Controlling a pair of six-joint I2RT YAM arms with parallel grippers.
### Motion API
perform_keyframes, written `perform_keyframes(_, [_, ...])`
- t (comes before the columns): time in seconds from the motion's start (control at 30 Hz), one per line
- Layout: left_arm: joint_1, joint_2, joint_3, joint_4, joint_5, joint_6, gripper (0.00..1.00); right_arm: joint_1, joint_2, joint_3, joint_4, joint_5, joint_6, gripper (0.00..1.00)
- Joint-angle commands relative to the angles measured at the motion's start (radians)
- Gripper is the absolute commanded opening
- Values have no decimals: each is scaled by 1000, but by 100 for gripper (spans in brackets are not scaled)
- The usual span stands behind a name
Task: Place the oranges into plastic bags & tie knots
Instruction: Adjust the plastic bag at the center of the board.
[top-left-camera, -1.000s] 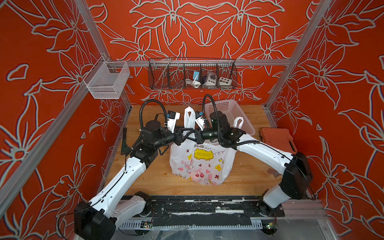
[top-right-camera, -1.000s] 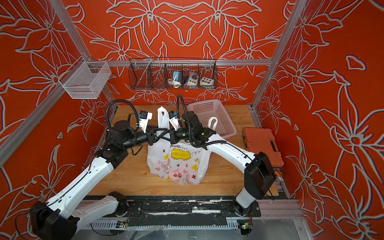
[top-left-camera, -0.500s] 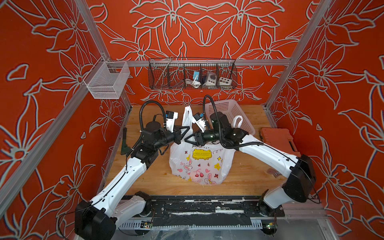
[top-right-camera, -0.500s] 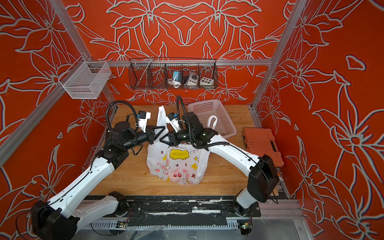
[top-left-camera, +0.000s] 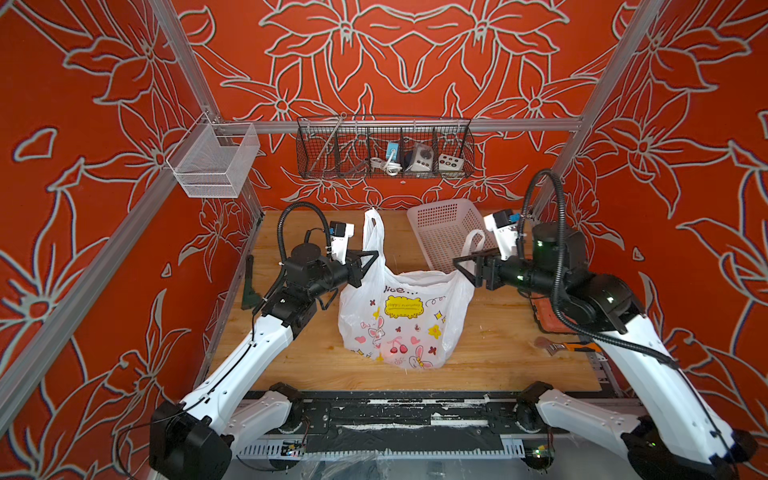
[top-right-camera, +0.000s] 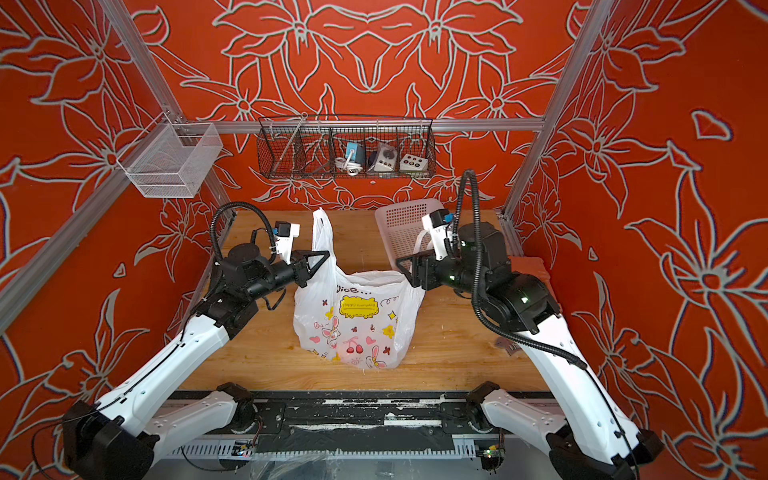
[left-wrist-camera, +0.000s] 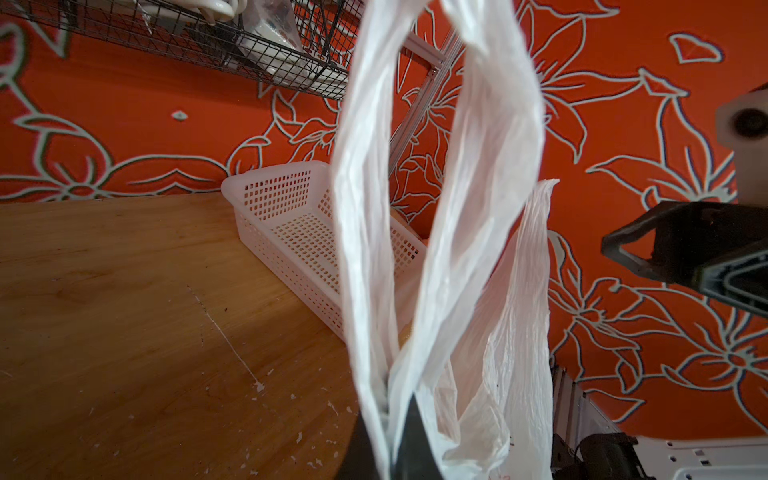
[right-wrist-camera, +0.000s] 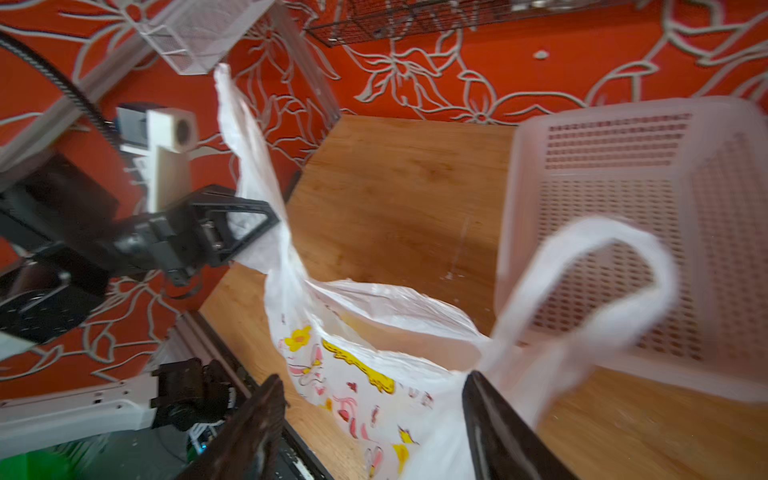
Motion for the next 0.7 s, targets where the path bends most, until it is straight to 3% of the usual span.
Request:
perform_keyframes(0.0, [6,-21,8,23,16,-13,0,-15,-3,5,-199,121,-27,72])
perform_keyframes(0.27, [7,-16,10,7,63,-14,0,-15,-7,-179,-21,121,-13,75])
perform_keyframes(0.37, [6,-22,15,-13,63,-4,0,-15,36,-208,58,97,-4,72])
perform_keyframes(0.47, [7,-27,23,-41,61,13,0,-15,66,-223,131,63,15,65])
perform_keyframes(0.67, [7,-26,20,-61,62,17,0,-14,115,-192,177,71,-5,30])
